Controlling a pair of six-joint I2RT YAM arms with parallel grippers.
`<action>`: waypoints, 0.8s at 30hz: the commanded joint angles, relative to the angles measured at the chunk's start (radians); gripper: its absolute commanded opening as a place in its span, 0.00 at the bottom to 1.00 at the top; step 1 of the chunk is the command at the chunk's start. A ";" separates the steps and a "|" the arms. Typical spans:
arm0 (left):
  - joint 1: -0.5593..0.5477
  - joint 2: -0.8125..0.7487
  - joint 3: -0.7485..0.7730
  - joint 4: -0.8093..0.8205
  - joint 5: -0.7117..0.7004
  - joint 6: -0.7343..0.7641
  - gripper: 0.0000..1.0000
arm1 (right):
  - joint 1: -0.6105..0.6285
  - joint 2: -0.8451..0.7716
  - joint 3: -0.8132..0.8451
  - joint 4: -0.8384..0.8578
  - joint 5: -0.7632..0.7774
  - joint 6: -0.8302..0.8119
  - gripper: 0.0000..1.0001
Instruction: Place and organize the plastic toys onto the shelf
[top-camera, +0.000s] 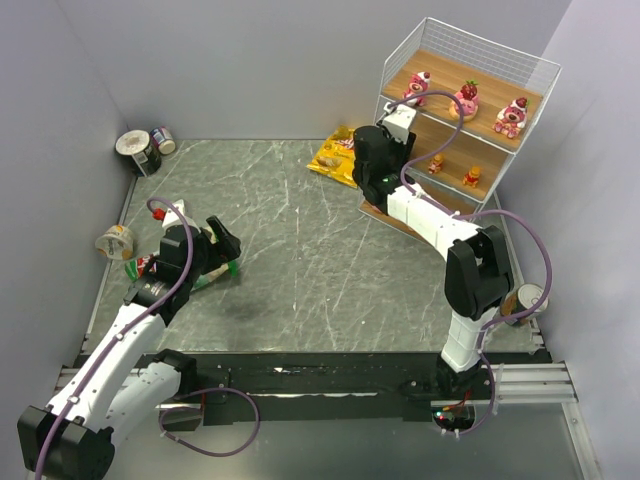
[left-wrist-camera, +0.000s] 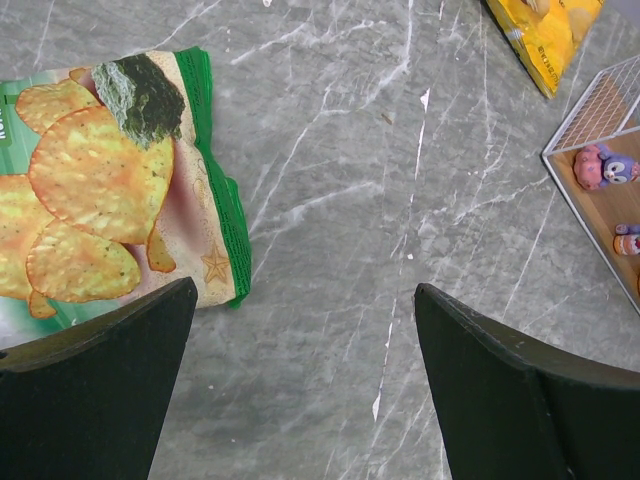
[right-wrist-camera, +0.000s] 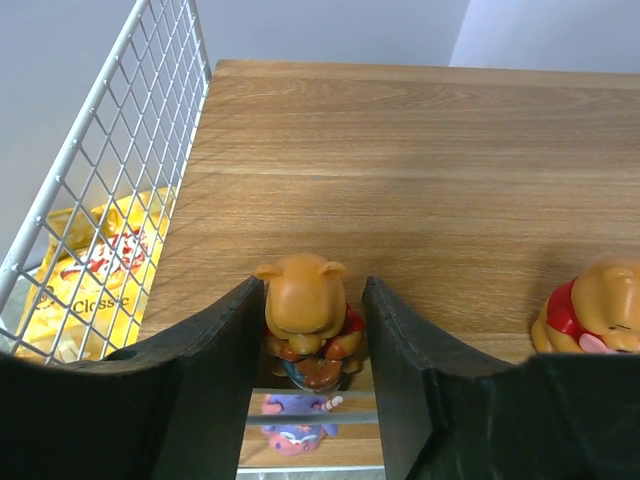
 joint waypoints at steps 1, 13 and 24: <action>0.007 -0.016 0.008 0.025 -0.009 -0.006 0.96 | -0.014 0.004 0.006 0.001 0.006 -0.007 0.58; 0.007 -0.028 0.010 0.025 -0.001 -0.009 0.96 | 0.015 -0.056 -0.081 0.087 -0.022 -0.048 0.73; 0.007 -0.064 0.005 0.020 -0.017 -0.021 0.96 | 0.092 -0.146 -0.178 0.133 0.053 -0.070 0.75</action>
